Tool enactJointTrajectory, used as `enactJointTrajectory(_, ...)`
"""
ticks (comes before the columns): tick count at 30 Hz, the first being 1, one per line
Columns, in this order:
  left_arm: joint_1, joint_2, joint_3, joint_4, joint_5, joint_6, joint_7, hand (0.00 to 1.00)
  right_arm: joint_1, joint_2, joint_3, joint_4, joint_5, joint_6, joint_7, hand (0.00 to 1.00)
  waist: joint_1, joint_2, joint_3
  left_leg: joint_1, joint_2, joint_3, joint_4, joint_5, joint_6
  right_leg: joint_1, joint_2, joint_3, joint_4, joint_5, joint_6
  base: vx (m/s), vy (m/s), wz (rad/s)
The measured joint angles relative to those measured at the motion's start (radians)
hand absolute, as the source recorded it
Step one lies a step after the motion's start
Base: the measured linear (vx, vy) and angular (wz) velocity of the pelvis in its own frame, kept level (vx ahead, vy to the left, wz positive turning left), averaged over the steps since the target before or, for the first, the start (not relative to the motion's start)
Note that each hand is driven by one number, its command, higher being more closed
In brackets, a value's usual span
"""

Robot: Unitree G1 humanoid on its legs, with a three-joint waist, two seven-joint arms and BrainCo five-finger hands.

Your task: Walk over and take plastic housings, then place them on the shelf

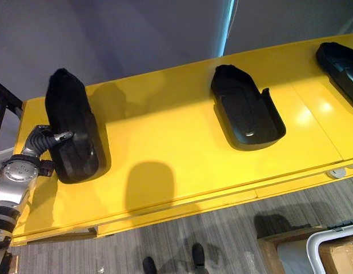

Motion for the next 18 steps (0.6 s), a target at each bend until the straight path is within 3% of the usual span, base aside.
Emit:
enactJointTrajectory(3,0.002,0.007,-0.020,-0.004,-0.032,-0.002,-0.028,1.00,-0.001,-0.001,-0.001,0.003,0.000,0.000,0.002,0.00,-0.003,0.003,0.001,0.001,0.000,0.000,0.000,0.000,0.000,0.001,0.000,0.000,0.000,0.001,0.000,-0.01,0.008,0.00)
enactJointTrajectory(4,0.003,0.007,-0.023,-0.007,-0.038,-0.002,-0.035,0.00,-0.001,-0.001,-0.001,0.004,0.000,0.000,0.003,0.00,-0.003,0.003,0.001,0.001,0.000,0.000,0.000,0.001,0.000,0.001,0.000,0.000,0.000,0.001,0.000,0.00,0.000,0.00)
enactJointTrajectory(13,0.010,0.000,-0.055,-0.017,-0.065,-0.002,-0.048,0.00,-0.025,-0.017,-0.001,0.058,-0.001,0.002,0.018,0.00,-0.012,0.003,0.001,0.026,-0.001,-0.018,0.001,0.006,0.003,0.036,-0.004,-0.019,-0.003,0.002,-0.001,-0.04,0.018,0.06)
enactJointTrajectory(18,0.010,-0.086,-0.029,-0.010,-0.221,0.001,0.006,0.00,-0.030,-0.020,-0.002,0.063,-0.001,0.007,0.021,0.00,-0.012,0.004,0.000,0.032,-0.002,-0.020,-0.014,0.019,0.003,0.041,-0.003,-0.021,-0.011,0.013,-0.002,-0.06,0.019,0.01)
